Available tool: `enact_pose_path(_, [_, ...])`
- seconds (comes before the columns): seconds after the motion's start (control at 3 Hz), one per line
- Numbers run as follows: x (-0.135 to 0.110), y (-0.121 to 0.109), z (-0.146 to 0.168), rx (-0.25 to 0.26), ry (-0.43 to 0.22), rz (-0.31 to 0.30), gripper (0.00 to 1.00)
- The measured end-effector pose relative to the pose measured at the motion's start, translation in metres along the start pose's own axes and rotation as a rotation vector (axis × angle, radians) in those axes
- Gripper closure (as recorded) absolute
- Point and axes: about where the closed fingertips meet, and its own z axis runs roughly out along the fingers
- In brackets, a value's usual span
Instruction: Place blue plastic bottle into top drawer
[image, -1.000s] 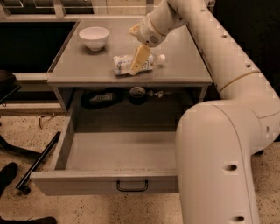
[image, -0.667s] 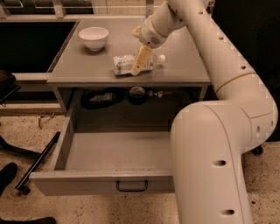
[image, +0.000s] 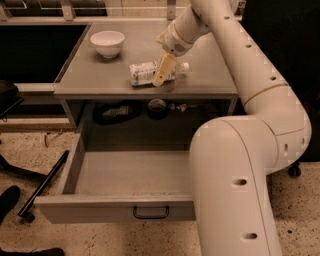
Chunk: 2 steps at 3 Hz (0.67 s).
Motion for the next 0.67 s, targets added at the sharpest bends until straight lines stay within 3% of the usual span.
enact_pose_path(0.33, [0.009, 0.002, 0.006, -0.014, 0.029, -0.003, 0.00])
enact_pose_path(0.67, [0.015, 0.012, 0.015, -0.062, 0.042, -0.012, 0.19])
